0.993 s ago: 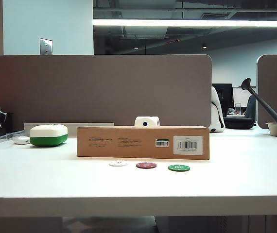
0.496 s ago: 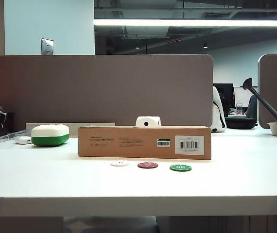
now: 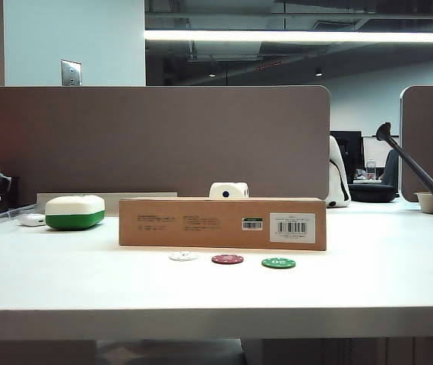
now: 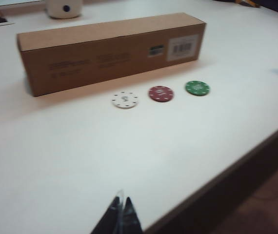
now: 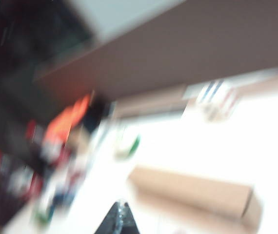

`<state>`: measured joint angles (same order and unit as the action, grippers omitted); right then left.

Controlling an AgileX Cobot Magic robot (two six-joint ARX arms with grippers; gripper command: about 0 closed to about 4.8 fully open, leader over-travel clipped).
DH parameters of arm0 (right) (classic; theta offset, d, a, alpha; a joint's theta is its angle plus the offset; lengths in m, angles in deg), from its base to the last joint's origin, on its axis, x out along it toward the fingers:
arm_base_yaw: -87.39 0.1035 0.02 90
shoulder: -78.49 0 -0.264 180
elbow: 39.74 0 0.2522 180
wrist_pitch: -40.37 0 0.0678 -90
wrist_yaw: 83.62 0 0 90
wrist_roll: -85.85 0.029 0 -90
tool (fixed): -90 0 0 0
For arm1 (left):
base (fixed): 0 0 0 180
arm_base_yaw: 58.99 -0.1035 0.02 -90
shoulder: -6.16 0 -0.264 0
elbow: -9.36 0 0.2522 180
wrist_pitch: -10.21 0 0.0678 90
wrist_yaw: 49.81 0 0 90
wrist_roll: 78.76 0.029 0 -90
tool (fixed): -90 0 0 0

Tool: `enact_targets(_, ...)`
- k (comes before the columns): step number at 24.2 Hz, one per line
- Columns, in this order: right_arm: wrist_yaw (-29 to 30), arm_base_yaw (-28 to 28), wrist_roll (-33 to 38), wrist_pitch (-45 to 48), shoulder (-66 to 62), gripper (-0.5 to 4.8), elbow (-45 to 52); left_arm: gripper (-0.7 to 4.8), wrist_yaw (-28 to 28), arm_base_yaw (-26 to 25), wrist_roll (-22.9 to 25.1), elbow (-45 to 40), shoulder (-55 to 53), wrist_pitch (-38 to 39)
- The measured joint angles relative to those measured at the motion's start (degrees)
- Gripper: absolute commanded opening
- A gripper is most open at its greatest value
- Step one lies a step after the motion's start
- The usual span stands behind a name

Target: Push the chip with the highest value in the row forward next to the rectangular box.

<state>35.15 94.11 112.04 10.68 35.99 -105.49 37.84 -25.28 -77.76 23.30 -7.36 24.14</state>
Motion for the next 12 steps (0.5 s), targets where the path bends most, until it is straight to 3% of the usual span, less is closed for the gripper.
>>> enact_targets(4, -0.7, 11.4, -3.4, -8.0, -16.9, -0.09, 0.1, -0.05, -0.1, 5.5, 0.0, 0.0, 0.0, 0.0)
enact_targets(7, -4.3, 18.7, -4.9, -6.1, -25.9, -0.09, 0.0, -0.05, -0.5, 6.0, 0.0, 0.0, 0.0, 0.0)
enact_targets(12, -7.9, 23.7, -2.9, -2.7, -39.8, -0.09, -0.3, -0.05, -0.7, 6.0, 0.0, 0.0, 0.2, 0.0)
